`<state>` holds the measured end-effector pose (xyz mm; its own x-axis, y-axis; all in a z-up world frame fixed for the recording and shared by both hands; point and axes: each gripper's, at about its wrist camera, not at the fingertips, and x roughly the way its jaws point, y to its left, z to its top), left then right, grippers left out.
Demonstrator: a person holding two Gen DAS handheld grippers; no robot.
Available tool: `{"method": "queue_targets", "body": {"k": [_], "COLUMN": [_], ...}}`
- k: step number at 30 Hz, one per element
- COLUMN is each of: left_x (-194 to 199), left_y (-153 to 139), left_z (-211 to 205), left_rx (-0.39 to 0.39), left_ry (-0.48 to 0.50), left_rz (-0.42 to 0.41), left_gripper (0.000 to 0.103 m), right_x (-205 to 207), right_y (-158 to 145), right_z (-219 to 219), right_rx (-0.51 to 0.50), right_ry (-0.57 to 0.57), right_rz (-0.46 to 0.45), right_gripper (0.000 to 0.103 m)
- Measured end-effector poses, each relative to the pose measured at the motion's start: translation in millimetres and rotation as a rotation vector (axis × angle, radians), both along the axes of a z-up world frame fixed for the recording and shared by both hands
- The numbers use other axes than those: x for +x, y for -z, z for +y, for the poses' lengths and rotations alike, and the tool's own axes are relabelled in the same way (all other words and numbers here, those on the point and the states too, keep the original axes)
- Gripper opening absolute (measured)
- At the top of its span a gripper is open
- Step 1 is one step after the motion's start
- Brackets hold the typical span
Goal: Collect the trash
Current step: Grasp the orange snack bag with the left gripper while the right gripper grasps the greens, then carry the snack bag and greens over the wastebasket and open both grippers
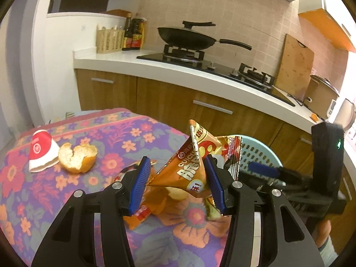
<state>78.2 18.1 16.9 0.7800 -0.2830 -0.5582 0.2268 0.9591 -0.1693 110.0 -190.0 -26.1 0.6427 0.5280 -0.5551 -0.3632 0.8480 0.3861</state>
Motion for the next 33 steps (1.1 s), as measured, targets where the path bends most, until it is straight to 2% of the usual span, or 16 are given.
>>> {"method": "queue_targets", "body": {"k": [4,6,7,8,9,13,16,21,27,33], "left_x": [-1,-2,-3,-3,-4,1,7,23,49,71], "left_y": [2,4,4,4,4,5,3,-1,4,20], "left_z": [12,15,15,15,16,13,1,-42,-99,-157], "left_rx": [-0.023,-0.022,-0.017,-0.015,-0.015,-0.035,-0.037,0.004,0.029,0.070], "left_ry": [-0.020,-0.022,-0.022,-0.023,-0.023,-0.020,0.000,0.047,0.128,0.193], "left_rz": [0.007,0.007,0.009,0.009,0.008,0.010,0.011,0.003,0.022,0.061], "left_gripper": [0.048,0.048,0.048,0.048,0.048,0.048,0.048,0.048,0.048,0.048], "right_x": [8,15,16,12,11,4,-4,-2,7,14], "right_y": [18,30,35,35,35,27,12,-3,5,25], "right_z": [29,38,41,45,50,40,23,-29,-97,-147], "right_rx": [-0.095,-0.125,-0.138,-0.176,-0.201,-0.166,-0.156,-0.120,-0.110,-0.097], "right_ry": [0.044,0.051,0.054,0.068,0.043,0.029,0.069,0.176,0.312,0.396], "right_rz": [0.023,0.042,0.049,0.017,0.008,-0.016,-0.063,-0.093,-0.064,0.002], "right_gripper": [0.070,0.065,0.059,0.036,0.031,0.017,0.016,0.016,0.016,0.016]}}
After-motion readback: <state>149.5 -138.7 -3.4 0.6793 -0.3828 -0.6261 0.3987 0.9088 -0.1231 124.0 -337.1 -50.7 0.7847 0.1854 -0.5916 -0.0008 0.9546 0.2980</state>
